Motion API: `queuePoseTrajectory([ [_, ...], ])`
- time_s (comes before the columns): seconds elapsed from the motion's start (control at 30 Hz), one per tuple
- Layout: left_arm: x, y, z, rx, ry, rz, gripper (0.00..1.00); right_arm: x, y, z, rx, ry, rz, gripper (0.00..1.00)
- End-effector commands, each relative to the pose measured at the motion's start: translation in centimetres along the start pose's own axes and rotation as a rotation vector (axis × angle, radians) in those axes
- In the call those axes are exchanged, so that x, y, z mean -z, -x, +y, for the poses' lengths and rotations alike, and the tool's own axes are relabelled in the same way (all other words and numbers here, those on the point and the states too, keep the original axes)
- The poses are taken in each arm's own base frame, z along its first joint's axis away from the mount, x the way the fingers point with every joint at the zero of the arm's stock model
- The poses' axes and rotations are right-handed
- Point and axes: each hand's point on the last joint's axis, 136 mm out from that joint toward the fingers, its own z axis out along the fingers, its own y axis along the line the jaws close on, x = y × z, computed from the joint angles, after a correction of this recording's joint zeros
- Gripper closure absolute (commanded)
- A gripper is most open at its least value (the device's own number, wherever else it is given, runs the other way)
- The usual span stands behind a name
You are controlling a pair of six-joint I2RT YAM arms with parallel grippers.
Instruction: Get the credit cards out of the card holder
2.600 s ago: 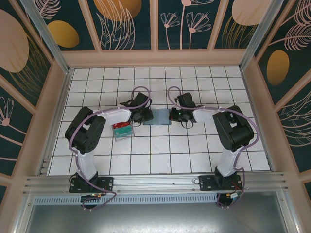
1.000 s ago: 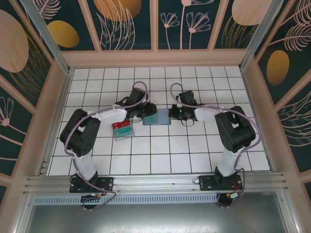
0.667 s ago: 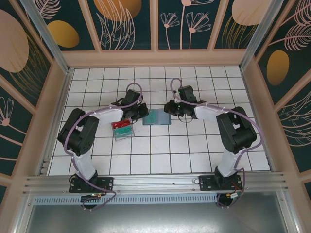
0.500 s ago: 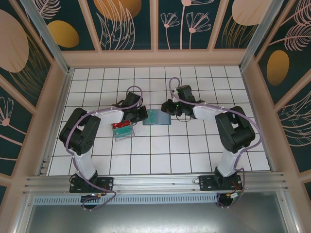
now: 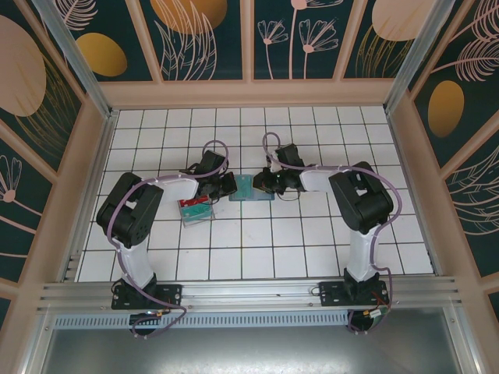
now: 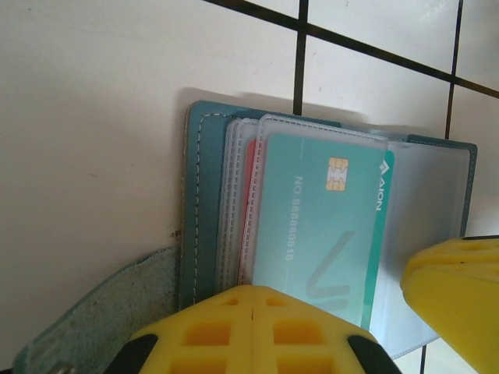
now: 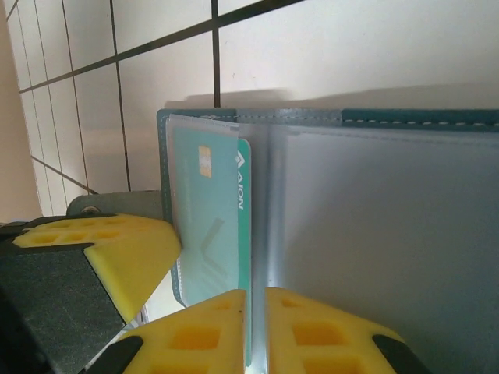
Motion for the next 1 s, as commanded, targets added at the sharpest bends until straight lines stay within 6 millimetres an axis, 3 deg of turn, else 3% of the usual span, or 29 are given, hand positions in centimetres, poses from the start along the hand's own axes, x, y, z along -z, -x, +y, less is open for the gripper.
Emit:
queuePoseTrajectory([
  [0.0,-0.8,-1.1,1.4,0.03,0.023,0.038,0.94,-0.5,0.5,1.6,0.019,0.045,0.007,0.84],
  [0.6,-0.8,-0.9,1.2,0.03,0.021,0.041,0.95,-2.1,0.0,0.2,-0.006,0.0,0.048,0.83],
  [0.9,-0.8,-1.0,1.0,0.027,0.015,0.045,0.95,-2.4,0.0,0.6,0.0,0.006,0.055,0.88],
  [0.97,-0.9,-1.0,1.1,0.028,0.02,0.046,0.95,-2.4,0.0,0.6,-0.001,0.004,0.054,0.98],
])
